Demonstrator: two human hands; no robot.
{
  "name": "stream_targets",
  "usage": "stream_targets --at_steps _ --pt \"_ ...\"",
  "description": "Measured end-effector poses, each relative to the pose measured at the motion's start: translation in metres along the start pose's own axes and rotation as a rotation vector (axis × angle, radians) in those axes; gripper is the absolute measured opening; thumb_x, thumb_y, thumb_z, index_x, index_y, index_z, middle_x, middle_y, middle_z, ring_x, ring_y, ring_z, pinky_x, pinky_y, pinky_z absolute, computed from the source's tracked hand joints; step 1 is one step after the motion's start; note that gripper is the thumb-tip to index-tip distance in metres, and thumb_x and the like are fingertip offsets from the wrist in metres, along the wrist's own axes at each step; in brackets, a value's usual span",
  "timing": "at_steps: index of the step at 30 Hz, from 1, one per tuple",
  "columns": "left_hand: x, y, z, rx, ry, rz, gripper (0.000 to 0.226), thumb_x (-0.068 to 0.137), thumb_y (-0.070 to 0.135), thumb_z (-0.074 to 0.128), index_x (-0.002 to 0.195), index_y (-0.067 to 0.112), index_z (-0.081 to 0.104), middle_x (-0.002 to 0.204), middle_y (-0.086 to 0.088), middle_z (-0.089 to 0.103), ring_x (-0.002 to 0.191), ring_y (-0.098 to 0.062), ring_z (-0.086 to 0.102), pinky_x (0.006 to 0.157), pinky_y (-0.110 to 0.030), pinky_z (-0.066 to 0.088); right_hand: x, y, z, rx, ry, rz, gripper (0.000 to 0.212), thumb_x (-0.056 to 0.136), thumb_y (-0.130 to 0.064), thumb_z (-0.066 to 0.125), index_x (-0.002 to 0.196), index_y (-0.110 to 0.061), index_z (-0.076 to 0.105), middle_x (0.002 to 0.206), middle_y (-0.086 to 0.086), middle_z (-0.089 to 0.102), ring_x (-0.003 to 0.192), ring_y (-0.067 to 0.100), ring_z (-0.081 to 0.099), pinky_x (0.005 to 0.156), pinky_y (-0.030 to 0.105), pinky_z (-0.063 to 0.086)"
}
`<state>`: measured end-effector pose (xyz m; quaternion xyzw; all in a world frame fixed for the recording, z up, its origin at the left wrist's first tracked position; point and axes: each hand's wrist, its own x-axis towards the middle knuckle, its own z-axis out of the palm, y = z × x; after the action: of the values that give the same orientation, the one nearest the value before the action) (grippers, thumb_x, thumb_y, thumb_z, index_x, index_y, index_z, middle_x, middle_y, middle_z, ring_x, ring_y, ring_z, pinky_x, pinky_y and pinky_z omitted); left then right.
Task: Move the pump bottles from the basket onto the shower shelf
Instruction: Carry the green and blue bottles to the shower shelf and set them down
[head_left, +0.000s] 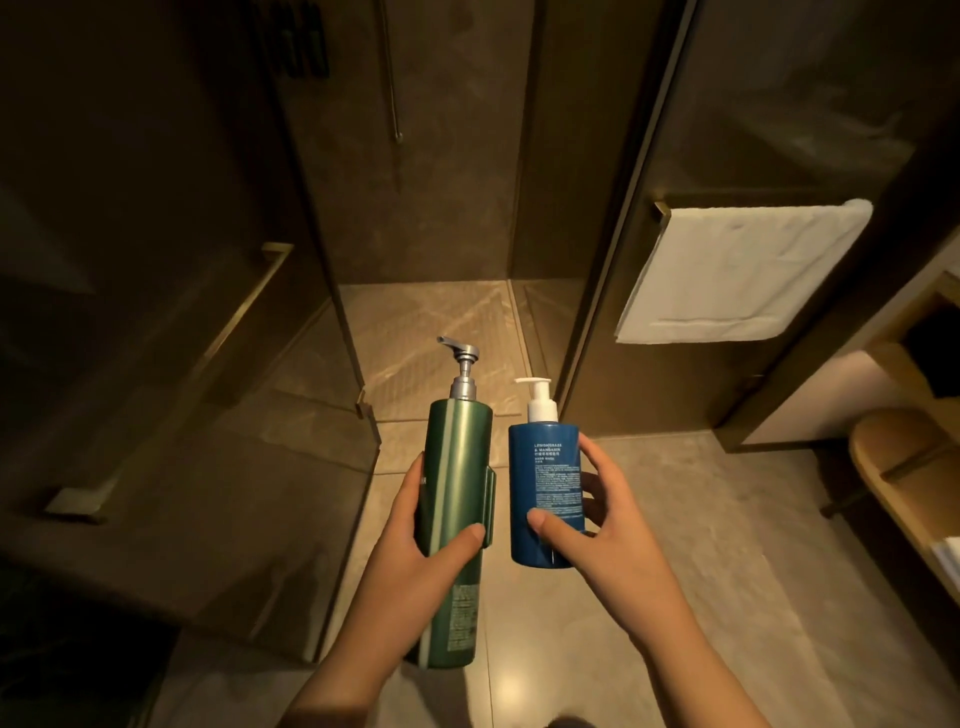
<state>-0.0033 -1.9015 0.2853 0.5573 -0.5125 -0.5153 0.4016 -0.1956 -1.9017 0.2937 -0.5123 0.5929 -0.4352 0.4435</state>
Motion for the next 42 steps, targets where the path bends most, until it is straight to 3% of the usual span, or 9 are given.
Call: stream_targets --at_steps 5,8,12,17,22,29,35,39,42 --pt "0.063 0.004 0.004 -0.009 0.030 -0.021 0.081 0.078 0.025 0.073 0.134 0.058 0.025 0.124 0.020 0.054 0.104 0.002 0.057 0.088 -0.029 0.048 0.072 0.003 -0.005 -0.003 -0.031 0.010 0.075 0.072 -0.037 0.076 0.120 -0.067 0.026 0.111 -0.030 0.049 0.094 -0.023 0.049 0.061 0.003 0.046" --pt "0.108 0.008 0.006 0.001 0.099 -0.030 0.083 0.077 0.022 0.073 0.136 0.054 0.024 0.124 0.025 0.049 0.102 0.008 0.054 0.079 -0.014 0.044 0.123 0.003 -0.006 0.007 -0.080 0.000 0.077 0.072 -0.037 0.076 0.127 -0.059 0.028 0.114 -0.028 0.049 0.095 -0.021 0.050 0.064 0.004 0.046" --pt "0.177 0.022 0.018 0.047 0.193 -0.036 0.083 0.076 0.019 0.074 0.134 0.051 0.023 0.113 0.031 0.043 0.088 0.026 0.047 0.064 0.003 0.037 0.200 -0.004 -0.015 0.002 -0.148 -0.036 0.075 0.072 -0.039 0.076 0.122 -0.065 0.026 0.113 -0.035 0.046 0.098 -0.021 0.048 0.065 0.005 0.046" --pt "0.262 0.055 0.041 0.063 0.234 -0.048 0.086 0.077 0.026 0.072 0.141 0.049 0.020 0.123 0.014 0.048 0.098 0.001 0.056 0.066 -0.011 0.044 0.294 -0.023 -0.046 0.024 -0.196 -0.063 0.081 0.068 -0.046 0.076 0.130 -0.061 0.027 0.117 -0.030 0.049 0.102 -0.015 0.051 0.072 0.012 0.049" --pt "0.331 0.086 0.061 0.063 0.281 0.003 0.088 0.077 0.027 0.072 0.139 0.053 0.016 0.112 0.034 0.042 0.090 0.026 0.047 0.060 0.001 0.040 0.380 -0.038 -0.068 0.090 -0.263 -0.044 0.080 0.067 -0.042 0.078 0.117 -0.073 0.024 0.110 -0.039 0.042 0.091 -0.025 0.049 0.059 0.003 0.046" --pt "0.398 0.099 0.054 0.044 0.312 0.011 0.084 0.079 0.034 0.069 0.132 0.066 0.012 0.117 0.038 0.038 0.101 0.017 0.048 0.063 -0.009 0.044 0.456 -0.036 -0.056 0.094 -0.317 -0.082 0.080 0.078 -0.022 0.073 0.129 -0.059 0.025 0.115 -0.029 0.048 0.103 -0.005 0.054 0.063 0.005 0.047" --pt "0.471 0.099 0.031 0.040 0.309 0.005 0.087 0.078 0.036 0.070 0.135 0.064 0.009 0.120 0.041 0.034 0.104 0.013 0.046 0.070 -0.011 0.043 0.524 -0.043 -0.035 0.070 -0.296 -0.060 0.081 0.076 -0.028 0.075 0.136 -0.052 0.026 0.116 -0.030 0.049 0.101 -0.015 0.052 0.064 0.005 0.047" --pt "0.536 0.098 0.007 0.000 0.281 0.018 0.088 0.078 0.035 0.071 0.137 0.060 0.011 0.129 0.025 0.041 0.111 0.002 0.051 0.083 -0.023 0.048 0.584 -0.056 -0.010 0.003 -0.300 -0.043 0.083 0.072 -0.038 0.076 0.134 -0.058 0.024 0.112 -0.035 0.045 0.094 -0.025 0.048 0.061 0.001 0.044" --pt "0.586 0.108 -0.020 -0.012 0.258 0.041 0.088 0.079 0.033 0.070 0.140 0.056 0.012 0.121 0.033 0.041 0.102 0.014 0.051 0.070 -0.009 0.046 0.630 -0.076 0.013 -0.023 -0.285 -0.050 0.082 0.071 -0.043 0.075 0.131 -0.063 0.023 0.113 -0.037 0.044 0.096 -0.027 0.047 0.064 0.007 0.047"
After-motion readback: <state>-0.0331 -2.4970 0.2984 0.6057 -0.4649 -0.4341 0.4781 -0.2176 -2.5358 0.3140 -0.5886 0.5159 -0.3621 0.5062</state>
